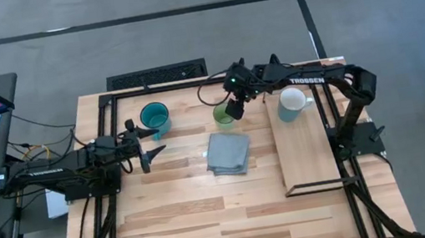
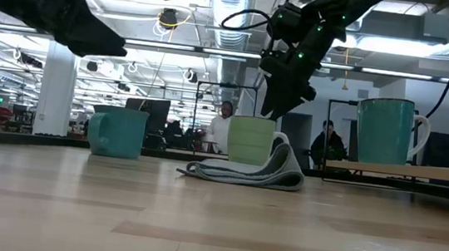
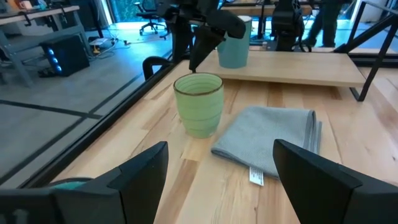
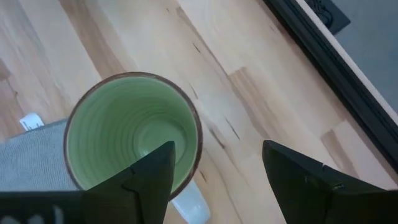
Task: Stack small to large cups/mugs on shelf
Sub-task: Put the green mug on the shelf
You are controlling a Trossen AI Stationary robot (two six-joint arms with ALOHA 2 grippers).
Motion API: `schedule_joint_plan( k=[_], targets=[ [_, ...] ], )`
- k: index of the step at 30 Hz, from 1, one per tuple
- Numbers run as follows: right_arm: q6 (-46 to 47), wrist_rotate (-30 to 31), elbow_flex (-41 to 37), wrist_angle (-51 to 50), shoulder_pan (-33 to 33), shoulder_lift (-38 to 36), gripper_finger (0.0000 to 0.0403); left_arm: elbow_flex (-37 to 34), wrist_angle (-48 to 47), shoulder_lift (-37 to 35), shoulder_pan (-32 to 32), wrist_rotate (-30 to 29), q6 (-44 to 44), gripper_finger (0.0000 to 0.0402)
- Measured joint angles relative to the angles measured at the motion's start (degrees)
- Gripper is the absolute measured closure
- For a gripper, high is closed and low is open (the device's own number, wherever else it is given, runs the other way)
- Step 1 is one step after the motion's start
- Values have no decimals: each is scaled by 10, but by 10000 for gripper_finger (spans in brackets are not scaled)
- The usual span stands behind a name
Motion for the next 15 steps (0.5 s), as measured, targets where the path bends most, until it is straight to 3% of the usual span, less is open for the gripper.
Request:
schedule_joint_plan(
  k=[15],
  targets=[
    [26,0,0,-9,5,0,138,0,-3,0,0,0,-2,120]
  ],
)
